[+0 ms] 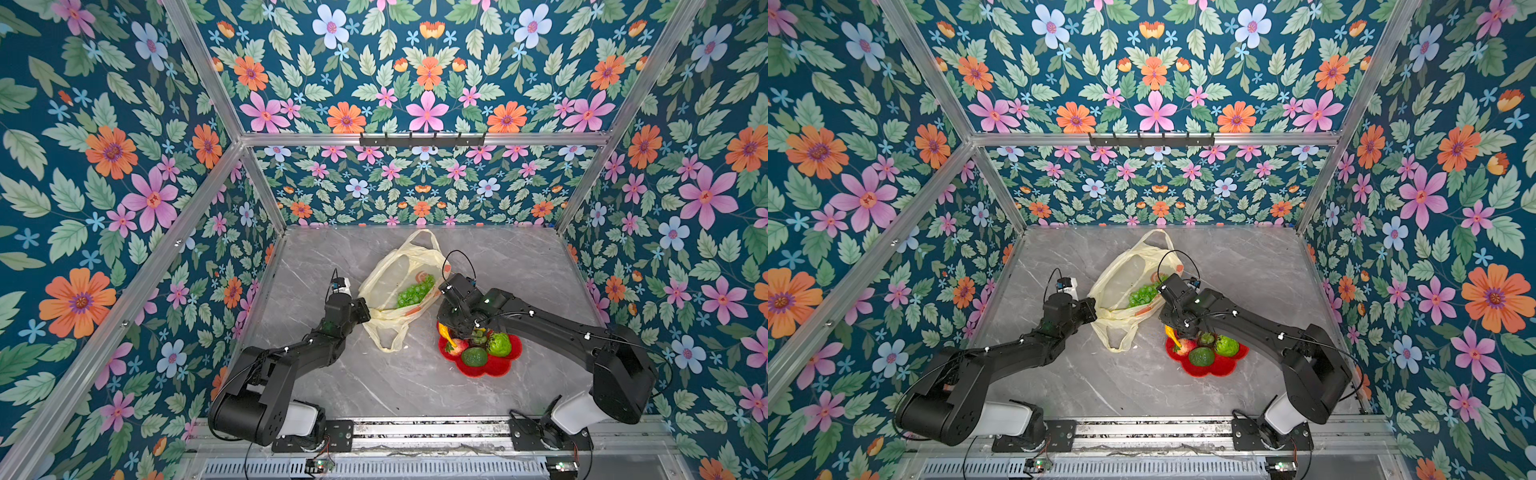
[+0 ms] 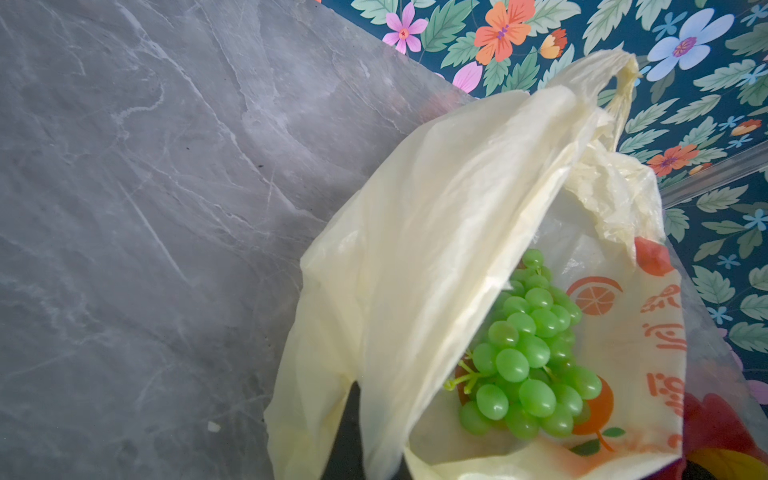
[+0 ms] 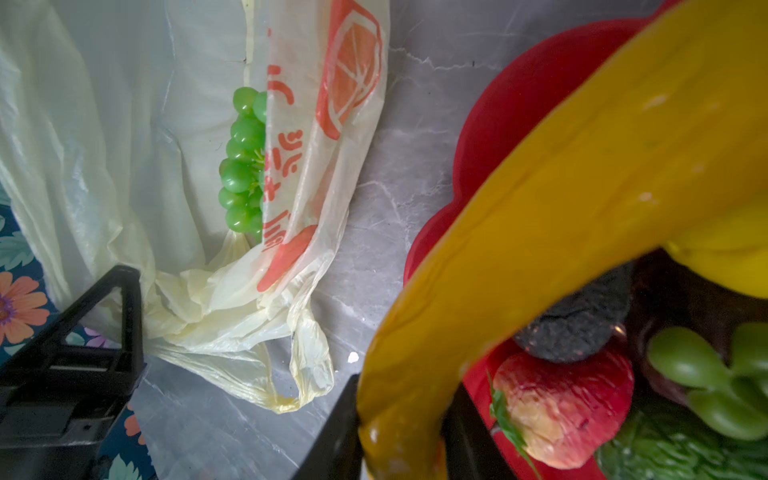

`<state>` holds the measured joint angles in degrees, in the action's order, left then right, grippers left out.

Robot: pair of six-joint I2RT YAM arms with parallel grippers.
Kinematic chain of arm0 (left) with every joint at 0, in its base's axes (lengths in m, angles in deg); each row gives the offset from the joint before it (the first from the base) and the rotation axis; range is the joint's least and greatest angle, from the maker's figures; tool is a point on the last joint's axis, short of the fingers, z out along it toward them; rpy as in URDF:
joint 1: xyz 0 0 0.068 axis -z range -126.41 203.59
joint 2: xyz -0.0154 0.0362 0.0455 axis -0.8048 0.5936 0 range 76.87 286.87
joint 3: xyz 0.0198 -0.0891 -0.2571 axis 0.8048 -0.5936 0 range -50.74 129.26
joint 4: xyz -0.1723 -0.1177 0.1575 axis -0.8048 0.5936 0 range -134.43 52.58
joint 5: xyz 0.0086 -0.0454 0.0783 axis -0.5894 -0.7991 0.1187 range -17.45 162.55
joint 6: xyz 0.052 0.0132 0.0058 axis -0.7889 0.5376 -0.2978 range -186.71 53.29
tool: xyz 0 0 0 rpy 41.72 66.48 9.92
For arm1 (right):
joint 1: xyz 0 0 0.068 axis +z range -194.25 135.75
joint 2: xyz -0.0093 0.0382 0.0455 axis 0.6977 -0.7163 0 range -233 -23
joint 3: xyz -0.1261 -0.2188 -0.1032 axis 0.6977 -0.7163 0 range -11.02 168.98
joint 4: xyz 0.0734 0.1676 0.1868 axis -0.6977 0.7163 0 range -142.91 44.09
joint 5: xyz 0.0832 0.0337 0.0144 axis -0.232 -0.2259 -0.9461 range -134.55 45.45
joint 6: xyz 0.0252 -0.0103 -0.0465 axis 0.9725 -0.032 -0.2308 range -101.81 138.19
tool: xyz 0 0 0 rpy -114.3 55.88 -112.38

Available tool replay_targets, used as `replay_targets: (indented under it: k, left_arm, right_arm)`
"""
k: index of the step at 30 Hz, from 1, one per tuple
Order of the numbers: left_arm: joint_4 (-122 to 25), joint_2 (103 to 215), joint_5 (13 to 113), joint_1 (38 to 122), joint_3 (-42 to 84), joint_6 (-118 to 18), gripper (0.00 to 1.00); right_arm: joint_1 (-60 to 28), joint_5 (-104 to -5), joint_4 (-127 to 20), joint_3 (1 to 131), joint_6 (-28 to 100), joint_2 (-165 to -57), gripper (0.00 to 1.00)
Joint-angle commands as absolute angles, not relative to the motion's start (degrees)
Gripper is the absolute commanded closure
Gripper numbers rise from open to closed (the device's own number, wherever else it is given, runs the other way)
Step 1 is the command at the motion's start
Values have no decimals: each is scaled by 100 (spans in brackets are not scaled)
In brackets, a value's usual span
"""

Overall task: Take the fake fruits out of the plastic bag
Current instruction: 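Lift the banana out of the bag and carry it over the red plate, then lower the banana onto the red plate and open the right gripper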

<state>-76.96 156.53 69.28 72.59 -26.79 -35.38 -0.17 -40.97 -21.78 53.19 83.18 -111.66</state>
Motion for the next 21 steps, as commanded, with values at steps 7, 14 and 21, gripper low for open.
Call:
replay_targets:
  k: [7,14,21]
  left_arm:
    - [-7800,15667,6890,7261,-2675,-3522,100]
    - [-7799,15677,6878,7260,-2669,-3522,100]
    - [-7784,15668,6879,7260,-2663,-3537,100]
  right_arm:
    - [-203,-3928,-2286,5288,8533,-11346,70]
    - [-298,-4123,-2474,5392,8651,-11624,69]
    - [-329,-4181,-2363,5552,8722,-12010,69]
